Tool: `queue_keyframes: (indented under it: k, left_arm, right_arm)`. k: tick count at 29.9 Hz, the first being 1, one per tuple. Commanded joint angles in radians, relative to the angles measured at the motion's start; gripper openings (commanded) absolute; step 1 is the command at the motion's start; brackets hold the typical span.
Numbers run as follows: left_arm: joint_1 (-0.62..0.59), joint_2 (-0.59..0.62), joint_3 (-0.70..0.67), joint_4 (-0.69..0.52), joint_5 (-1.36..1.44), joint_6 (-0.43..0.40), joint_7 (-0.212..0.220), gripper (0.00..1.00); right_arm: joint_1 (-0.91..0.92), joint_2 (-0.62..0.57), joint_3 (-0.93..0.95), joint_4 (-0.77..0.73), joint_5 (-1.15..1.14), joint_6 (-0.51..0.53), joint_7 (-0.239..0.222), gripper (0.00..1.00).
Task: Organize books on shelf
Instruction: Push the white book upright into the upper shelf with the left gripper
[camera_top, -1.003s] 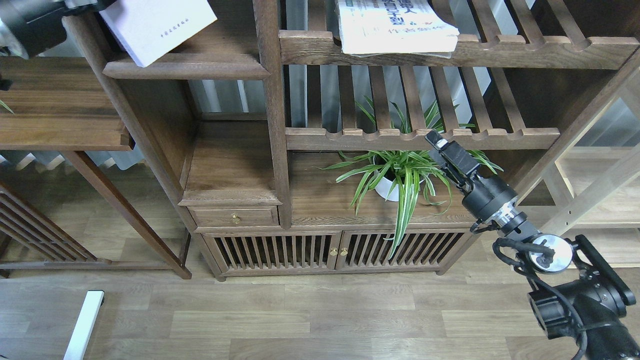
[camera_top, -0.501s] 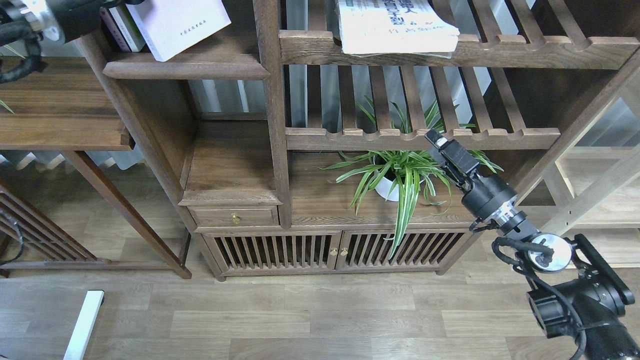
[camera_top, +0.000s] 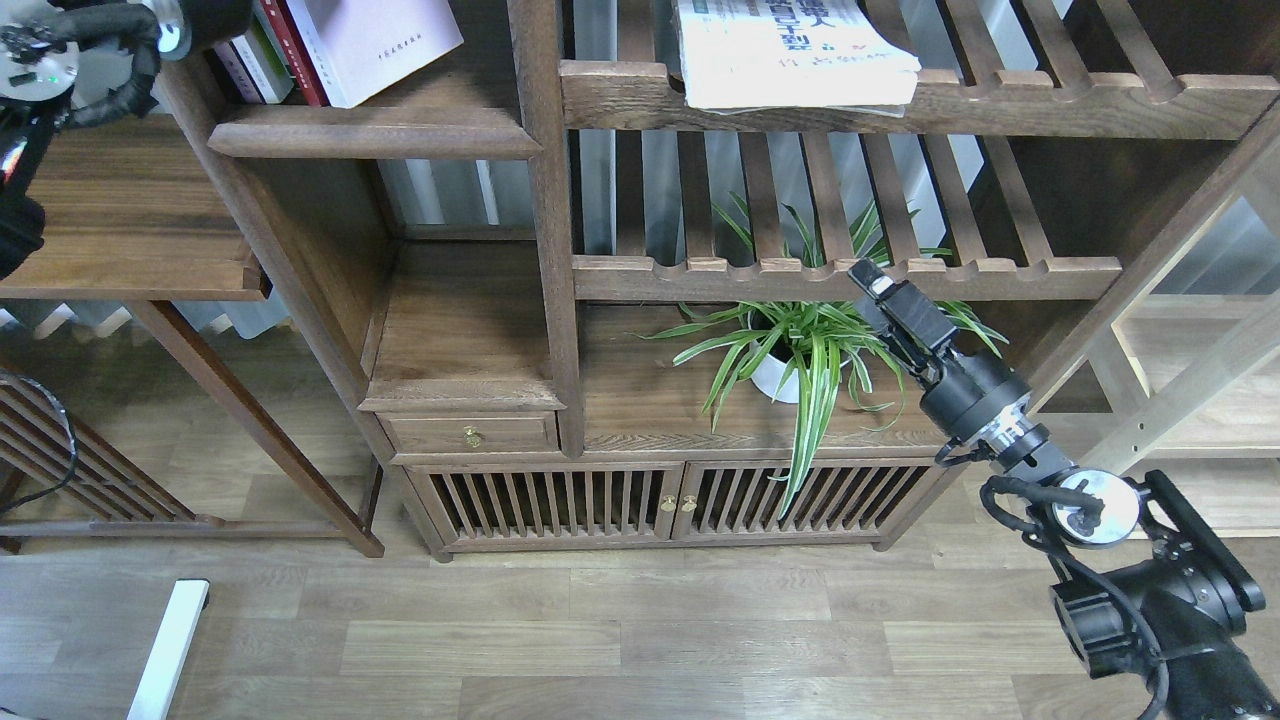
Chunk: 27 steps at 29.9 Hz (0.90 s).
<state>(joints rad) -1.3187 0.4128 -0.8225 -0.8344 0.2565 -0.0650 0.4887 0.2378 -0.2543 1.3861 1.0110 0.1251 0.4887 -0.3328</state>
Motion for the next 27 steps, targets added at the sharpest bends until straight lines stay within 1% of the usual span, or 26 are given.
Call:
queue_keyframes:
  k: [1, 4, 6, 7, 9, 11, 16, 22, 23, 24, 27]
  left_arm:
    - [-0.013, -0.023, 0.019, 0.031, 0.010, 0.027, 0.000, 0.03]
    - [-0.011, -0.029, 0.026, 0.032, 0.012, 0.050, 0.000, 0.03]
    - [-0.013, -0.038, 0.037, 0.034, 0.012, 0.089, 0.000, 0.04]
    - [-0.014, -0.045, 0.042, 0.034, 0.012, 0.105, -0.012, 0.04]
    - [-0.023, -0.063, 0.048, 0.041, 0.013, 0.135, -0.048, 0.03]
    - [-0.028, -0.081, 0.057, 0.066, 0.015, 0.151, -0.067, 0.04]
    - [-0.076, -0.143, 0.082, 0.139, 0.014, 0.156, -0.104, 0.04]
    - [-0.089, -0.141, 0.123, 0.156, 0.015, 0.154, -0.116, 0.04]
    - [-0.089, -0.138, 0.131, 0.156, 0.015, 0.154, -0.124, 0.04]
    - [-0.089, -0.137, 0.134, 0.158, 0.015, 0.154, -0.133, 0.04]
    - [-0.089, -0.137, 0.137, 0.172, 0.015, 0.154, -0.189, 0.05]
  right_arm:
    - [0.002, 0.003, -0.001, 0.001, 0.001, 0.000, 0.000, 0.91]
    - [0.000, 0.015, -0.001, 0.001, 0.001, 0.000, 0.000, 0.91]
    - [-0.002, 0.015, -0.002, 0.001, 0.001, 0.000, 0.000, 0.91]
    - [-0.002, 0.015, -0.002, 0.001, 0.001, 0.000, 0.000, 0.91]
    - [0.000, 0.015, -0.001, 0.001, 0.001, 0.000, 0.000, 0.91]
    - [0.002, 0.015, 0.001, 0.001, 0.002, 0.000, 0.000, 0.91]
    - [0.002, 0.014, 0.002, 0.001, 0.004, 0.000, 0.000, 0.91]
    - [0.006, 0.015, 0.004, 0.001, 0.005, 0.000, 0.000, 0.91]
    - [0.006, 0.015, 0.004, 0.001, 0.005, 0.000, 0.000, 0.91]
    - [0.006, 0.015, 0.004, 0.001, 0.005, 0.000, 0.000, 0.91]
    - [0.006, 0.015, 0.004, 0.001, 0.005, 0.000, 0.000, 0.91]
